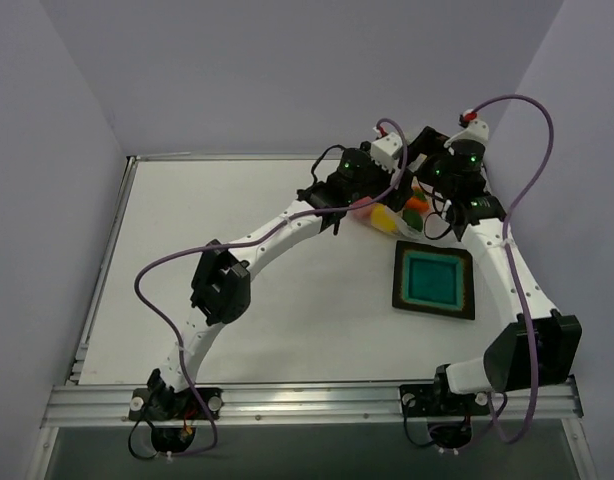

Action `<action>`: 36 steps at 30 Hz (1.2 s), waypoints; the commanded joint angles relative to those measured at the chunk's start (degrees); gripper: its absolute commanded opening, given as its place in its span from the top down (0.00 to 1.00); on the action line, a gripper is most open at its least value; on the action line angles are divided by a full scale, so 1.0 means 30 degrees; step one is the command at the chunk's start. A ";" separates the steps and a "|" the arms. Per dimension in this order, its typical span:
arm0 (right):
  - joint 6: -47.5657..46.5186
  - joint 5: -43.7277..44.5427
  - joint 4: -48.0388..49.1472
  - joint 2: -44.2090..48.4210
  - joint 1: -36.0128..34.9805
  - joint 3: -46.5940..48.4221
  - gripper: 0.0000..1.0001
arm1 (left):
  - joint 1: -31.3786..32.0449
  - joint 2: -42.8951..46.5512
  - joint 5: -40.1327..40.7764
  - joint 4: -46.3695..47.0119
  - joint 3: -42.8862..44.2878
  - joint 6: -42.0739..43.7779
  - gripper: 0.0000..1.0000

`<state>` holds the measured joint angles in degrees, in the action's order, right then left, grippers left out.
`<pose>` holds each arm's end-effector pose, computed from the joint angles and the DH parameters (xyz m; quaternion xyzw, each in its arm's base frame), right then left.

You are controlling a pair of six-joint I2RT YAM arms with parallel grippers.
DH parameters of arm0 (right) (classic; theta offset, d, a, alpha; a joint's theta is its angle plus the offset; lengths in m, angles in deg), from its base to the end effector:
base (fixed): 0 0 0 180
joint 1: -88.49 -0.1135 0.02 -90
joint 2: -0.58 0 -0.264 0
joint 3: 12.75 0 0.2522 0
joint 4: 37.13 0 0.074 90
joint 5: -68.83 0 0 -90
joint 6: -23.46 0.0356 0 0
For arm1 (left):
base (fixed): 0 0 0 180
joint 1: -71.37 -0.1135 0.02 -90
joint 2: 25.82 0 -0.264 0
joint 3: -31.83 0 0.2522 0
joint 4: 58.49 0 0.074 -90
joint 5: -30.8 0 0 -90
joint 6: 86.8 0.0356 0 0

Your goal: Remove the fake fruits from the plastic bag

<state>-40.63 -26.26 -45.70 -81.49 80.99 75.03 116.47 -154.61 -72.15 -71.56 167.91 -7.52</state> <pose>0.3405 0.0480 0.3946 0.0856 0.7194 0.2287 0.6503 0.3781 -0.3907 0.3403 0.2901 0.6819 -0.3858 0.5496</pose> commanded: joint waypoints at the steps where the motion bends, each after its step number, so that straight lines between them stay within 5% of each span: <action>1: 0.0415 0.0049 -0.0324 0.3648 -0.0486 -0.1523 0.23 | -0.0883 -0.0689 0.2207 -0.0959 0.2524 -0.0234 0.02; 4: 0.0504 0.1632 -0.0266 0.4910 -0.0427 -0.3399 0.30 | -0.1176 -0.0897 0.2062 -0.0642 0.2878 -0.0556 0.24; 7: 0.0153 0.2951 -0.0295 0.5088 -0.0281 -0.4514 0.34 | -0.1411 -0.0956 0.1740 -0.0552 0.2908 -0.0938 0.60; 9: 0.0035 0.4291 -0.0324 0.5380 -0.0281 -0.5215 0.34 | -0.1527 -0.0956 0.1768 -0.0552 0.2849 -0.1114 0.86; 11: 0.0006 0.4973 -0.0149 0.6022 -0.0222 -0.5628 0.27 | -0.1645 -0.0927 0.1768 -0.0552 0.2470 -0.1376 0.97; 15: -0.0491 0.2669 0.0086 0.5968 -0.0193 -0.5047 0.00 | -0.2084 -0.0839 0.1534 0.0677 0.1503 -0.2166 0.98; 19: -0.0377 -0.0383 -0.0002 0.6054 -0.0193 -0.3525 0.00 | -0.2640 -0.0459 0.1182 0.2024 0.0099 -0.3192 0.98; 24: -0.0902 0.3301 -0.0118 0.6525 -0.0018 -0.3900 0.07 | -0.3051 0.0360 0.0833 0.3254 -0.2009 -0.4012 0.98; 36: -0.1869 0.3480 0.0054 -0.0942 0.2414 -0.2673 0.14 | -0.3110 0.1474 0.0127 0.5511 -0.5497 -0.6034 0.98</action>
<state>-44.56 -17.49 -46.90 -80.76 86.01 63.29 107.29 -155.81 -71.00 -60.37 152.85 -22.77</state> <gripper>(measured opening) 0.863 0.028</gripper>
